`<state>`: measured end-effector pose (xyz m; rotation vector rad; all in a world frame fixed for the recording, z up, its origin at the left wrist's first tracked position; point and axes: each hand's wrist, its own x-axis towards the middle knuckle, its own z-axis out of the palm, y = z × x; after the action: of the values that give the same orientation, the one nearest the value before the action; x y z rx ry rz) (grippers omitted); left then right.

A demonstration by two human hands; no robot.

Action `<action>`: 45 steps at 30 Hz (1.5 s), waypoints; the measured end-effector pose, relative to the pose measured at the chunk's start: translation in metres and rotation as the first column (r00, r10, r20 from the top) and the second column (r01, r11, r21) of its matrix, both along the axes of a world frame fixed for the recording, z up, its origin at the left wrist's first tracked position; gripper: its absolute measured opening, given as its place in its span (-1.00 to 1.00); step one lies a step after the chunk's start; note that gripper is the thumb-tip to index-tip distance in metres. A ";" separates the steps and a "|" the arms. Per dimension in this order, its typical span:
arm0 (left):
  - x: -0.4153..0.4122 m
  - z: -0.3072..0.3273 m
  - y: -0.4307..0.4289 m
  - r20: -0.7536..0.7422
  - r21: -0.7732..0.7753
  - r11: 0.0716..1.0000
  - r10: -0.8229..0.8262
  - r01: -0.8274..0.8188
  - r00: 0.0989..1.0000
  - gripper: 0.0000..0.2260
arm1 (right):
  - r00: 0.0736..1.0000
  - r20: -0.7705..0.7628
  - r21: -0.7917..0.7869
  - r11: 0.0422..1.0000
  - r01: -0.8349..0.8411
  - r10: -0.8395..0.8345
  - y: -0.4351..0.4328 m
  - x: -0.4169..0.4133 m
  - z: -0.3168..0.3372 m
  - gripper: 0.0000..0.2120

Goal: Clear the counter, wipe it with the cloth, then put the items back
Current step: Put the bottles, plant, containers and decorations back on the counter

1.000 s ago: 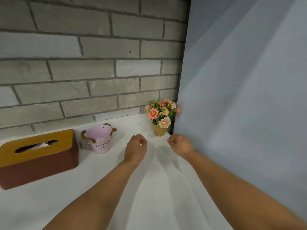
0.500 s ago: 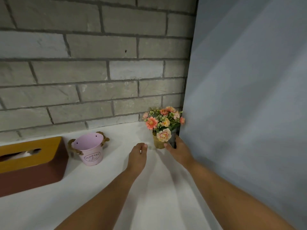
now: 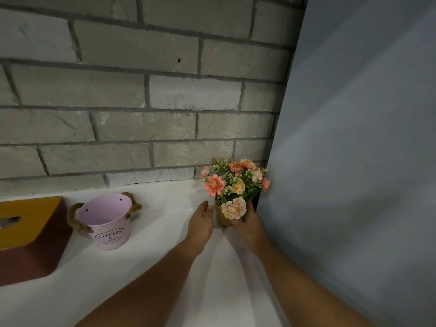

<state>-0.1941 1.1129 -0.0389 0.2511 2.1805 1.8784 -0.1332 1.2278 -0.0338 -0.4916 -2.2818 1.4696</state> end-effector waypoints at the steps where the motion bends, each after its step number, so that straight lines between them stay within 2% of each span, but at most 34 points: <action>1: -0.001 0.001 0.002 0.006 0.020 1.000 -0.015 0.015 1.000 -0.60 | 1.000 -0.010 -0.017 1.000 -0.002 0.002 -0.001 0.000 0.000 -0.34; 8: 0.003 0.009 0.006 0.079 0.169 0.983 -0.090 0.075 0.993 -0.72 | 0.999 -0.042 -0.008 1.000 0.020 -0.021 -0.003 0.000 -0.001 -0.38; 12: 0.008 0.010 0.002 0.086 0.176 0.983 -0.077 0.061 0.993 -0.78 | 0.999 -0.049 -0.013 1.000 0.004 -0.005 -0.008 0.008 0.003 -0.42; 19: 0.018 0.023 -0.007 0.051 0.185 0.980 -0.078 0.068 0.996 -0.78 | 0.997 -0.073 0.040 0.998 0.043 -0.040 -0.021 0.018 0.020 -0.46; 26: 0.021 0.058 -0.039 -0.011 0.194 0.980 -0.033 0.035 0.999 -0.73 | 0.989 -0.143 0.106 0.994 -0.011 0.026 -0.049 0.020 0.057 -0.53; 41: 0.004 0.106 -0.165 -0.113 0.200 0.972 0.150 -0.126 0.982 -0.72 | 0.956 -0.257 0.088 0.988 -0.124 0.142 -0.166 -0.026 0.089 -0.54; 45: -0.002 0.109 -0.198 -0.177 0.112 0.977 0.198 -0.180 0.964 -0.70 | 0.948 -0.266 0.051 0.984 -0.168 0.176 -0.195 -0.039 0.086 -0.47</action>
<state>-0.1963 0.9150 0.0700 0.2546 2.3120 2.1448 -0.1724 1.0326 0.0527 -0.0764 -2.1665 1.4812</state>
